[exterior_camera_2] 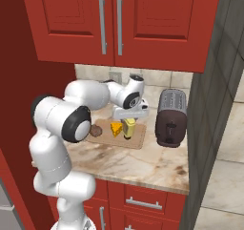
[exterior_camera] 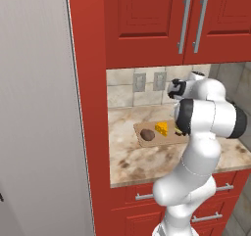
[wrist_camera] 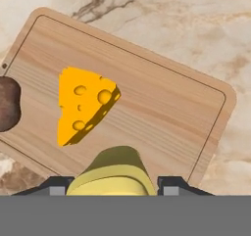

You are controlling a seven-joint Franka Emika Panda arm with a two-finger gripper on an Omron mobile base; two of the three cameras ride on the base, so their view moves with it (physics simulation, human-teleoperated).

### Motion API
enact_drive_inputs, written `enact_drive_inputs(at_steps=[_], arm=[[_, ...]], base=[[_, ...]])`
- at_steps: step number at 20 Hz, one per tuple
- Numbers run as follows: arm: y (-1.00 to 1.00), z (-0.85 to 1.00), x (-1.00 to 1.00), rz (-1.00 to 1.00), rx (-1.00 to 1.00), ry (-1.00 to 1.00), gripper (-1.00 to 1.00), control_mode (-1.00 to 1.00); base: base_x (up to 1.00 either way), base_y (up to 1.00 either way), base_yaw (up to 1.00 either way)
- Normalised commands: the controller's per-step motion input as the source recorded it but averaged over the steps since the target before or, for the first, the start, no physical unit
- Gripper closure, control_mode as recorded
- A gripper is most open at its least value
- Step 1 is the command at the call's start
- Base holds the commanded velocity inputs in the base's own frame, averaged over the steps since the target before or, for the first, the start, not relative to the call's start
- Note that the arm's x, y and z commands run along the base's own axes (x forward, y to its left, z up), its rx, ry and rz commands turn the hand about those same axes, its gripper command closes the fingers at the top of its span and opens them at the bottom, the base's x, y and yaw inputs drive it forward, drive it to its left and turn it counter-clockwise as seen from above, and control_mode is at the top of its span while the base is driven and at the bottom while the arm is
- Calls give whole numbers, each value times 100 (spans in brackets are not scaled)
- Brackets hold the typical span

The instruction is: Retrieve the reheated potato from the microwave, then place the potato, cheese, and condiment on the cutting board.

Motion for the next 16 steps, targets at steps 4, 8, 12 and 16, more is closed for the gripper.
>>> enact_drive_inputs(at_steps=[4,8,12,16], arm=[[-1,-21,30,0,1,0,100,-100],[-3,-19,20,0,1,0,100,-100],[-6,-20,12,0,1,0,100,-100],[0,-26,0,0,2,0,100,-100]], base=[[0,0,0],[0,0,0],[0,0,0],[0,0,0]])
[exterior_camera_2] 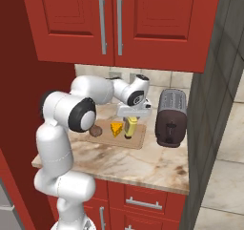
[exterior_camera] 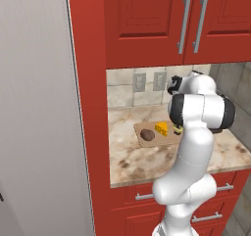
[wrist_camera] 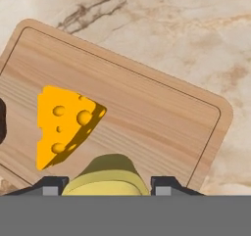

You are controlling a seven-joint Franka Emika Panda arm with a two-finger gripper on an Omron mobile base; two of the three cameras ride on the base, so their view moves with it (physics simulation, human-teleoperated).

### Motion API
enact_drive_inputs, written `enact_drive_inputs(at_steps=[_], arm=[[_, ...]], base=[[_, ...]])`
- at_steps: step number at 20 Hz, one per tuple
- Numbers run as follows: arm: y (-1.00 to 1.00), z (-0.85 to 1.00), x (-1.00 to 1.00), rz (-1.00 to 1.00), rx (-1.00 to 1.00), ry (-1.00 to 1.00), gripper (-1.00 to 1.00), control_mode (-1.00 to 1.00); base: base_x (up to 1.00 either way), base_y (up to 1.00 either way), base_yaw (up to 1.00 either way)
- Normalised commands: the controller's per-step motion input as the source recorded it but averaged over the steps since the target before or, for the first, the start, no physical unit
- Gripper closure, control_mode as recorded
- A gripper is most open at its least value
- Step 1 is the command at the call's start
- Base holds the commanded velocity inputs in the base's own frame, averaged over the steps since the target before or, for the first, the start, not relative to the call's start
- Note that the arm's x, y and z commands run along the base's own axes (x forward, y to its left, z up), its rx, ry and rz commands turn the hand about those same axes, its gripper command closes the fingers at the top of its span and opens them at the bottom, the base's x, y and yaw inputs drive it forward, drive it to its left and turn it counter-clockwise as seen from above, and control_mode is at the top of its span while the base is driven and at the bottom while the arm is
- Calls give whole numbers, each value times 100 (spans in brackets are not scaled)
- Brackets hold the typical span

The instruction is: Retrieve the reheated potato from the microwave, then place the potato, cheese, and condiment on the cutting board.

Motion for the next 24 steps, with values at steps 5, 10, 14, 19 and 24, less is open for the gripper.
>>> enact_drive_inputs(at_steps=[5,10,14,19,24], arm=[[0,-22,0,0,0,0,-100,-100],[0,-13,-2,0,0,0,-100,-100],[0,-14,-9,0,0,-1,-100,-100],[1,-9,-8,0,0,-3,-100,-100],[10,-3,-14,-2,0,-6,-100,-100]], base=[[0,0,0],[0,0,0],[0,0,0],[0,0,0],[0,0,0]])
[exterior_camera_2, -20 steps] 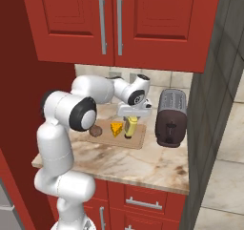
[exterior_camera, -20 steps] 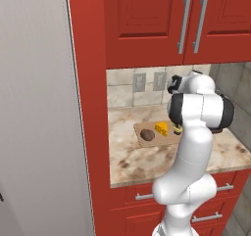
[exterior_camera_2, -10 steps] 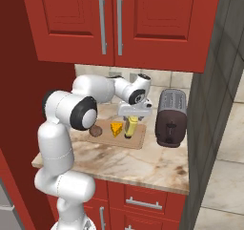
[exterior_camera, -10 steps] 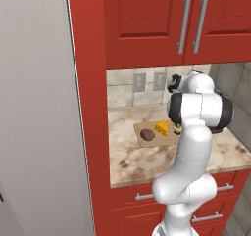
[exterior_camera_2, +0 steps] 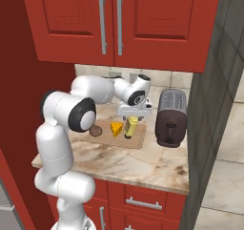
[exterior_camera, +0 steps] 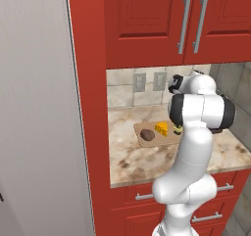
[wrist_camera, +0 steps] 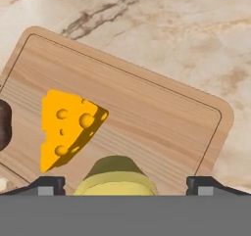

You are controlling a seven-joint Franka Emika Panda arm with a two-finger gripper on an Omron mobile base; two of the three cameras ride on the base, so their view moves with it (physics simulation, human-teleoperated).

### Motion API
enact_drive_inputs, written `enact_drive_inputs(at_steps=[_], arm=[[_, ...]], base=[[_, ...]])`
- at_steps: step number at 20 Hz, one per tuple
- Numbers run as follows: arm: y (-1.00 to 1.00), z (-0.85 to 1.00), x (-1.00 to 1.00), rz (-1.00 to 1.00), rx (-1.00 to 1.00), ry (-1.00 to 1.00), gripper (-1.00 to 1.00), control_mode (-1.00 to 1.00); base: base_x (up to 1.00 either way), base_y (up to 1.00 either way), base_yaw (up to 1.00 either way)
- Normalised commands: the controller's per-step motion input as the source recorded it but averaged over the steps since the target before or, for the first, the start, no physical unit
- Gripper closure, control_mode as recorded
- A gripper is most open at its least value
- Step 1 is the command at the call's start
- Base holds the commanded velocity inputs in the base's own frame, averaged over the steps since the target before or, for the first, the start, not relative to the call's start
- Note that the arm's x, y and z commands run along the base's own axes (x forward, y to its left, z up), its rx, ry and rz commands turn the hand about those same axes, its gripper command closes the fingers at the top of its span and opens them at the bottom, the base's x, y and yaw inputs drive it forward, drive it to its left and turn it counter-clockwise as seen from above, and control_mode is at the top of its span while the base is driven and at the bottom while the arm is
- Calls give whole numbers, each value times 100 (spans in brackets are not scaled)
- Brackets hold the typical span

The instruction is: Retrieve the reheated potato from the microwave, then place the potato, cheese, and condiment on the cutting board.

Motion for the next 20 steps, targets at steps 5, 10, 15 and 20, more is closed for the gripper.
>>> enact_drive_inputs(at_steps=[5,10,15,20], arm=[[12,0,-9,-3,0,-8,-100,-100],[11,0,-2,-2,0,-11,-100,-100],[0,10,3,-1,-3,-11,-100,-100],[0,14,20,0,-4,-8,-100,-100]], base=[[0,0,0],[0,0,0],[0,0,0],[0,0,0]])
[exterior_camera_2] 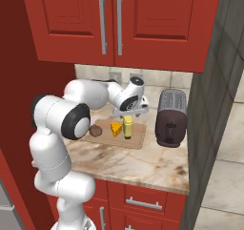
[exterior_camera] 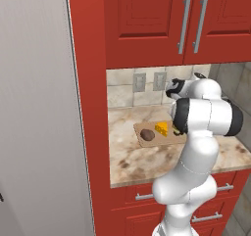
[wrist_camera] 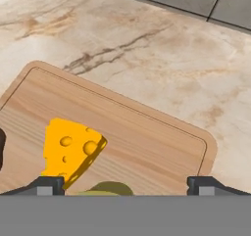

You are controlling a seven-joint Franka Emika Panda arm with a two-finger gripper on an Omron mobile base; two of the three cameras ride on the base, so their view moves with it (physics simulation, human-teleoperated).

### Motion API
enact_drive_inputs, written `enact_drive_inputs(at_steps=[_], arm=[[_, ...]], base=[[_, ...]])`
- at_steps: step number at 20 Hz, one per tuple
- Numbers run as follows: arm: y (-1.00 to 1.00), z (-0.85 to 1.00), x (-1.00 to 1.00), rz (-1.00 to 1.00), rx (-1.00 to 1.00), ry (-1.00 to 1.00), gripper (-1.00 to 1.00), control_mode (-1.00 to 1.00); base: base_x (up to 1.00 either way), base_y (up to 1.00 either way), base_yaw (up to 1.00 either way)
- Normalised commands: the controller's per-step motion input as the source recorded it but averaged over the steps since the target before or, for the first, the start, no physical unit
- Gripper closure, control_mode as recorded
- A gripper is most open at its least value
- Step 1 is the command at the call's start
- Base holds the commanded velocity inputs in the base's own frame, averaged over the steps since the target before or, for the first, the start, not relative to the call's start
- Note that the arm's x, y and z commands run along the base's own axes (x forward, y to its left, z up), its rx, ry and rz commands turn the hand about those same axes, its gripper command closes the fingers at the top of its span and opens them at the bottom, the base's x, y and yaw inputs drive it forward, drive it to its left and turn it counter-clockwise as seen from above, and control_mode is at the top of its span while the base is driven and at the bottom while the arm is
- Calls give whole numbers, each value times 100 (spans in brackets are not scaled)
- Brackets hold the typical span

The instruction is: Retrieve the reheated potato from the microwave, then place the potato, cheese, and condiment on the cutting board.

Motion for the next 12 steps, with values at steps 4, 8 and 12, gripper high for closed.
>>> enact_drive_inputs(at_steps=[4,8,12], arm=[[0,17,27,0,-2,-3,-100,-100],[-5,19,23,0,0,0,-100,-100],[-3,22,12,0,0,0,-100,-100]], base=[[0,0,0],[0,0,0],[0,0,0]])
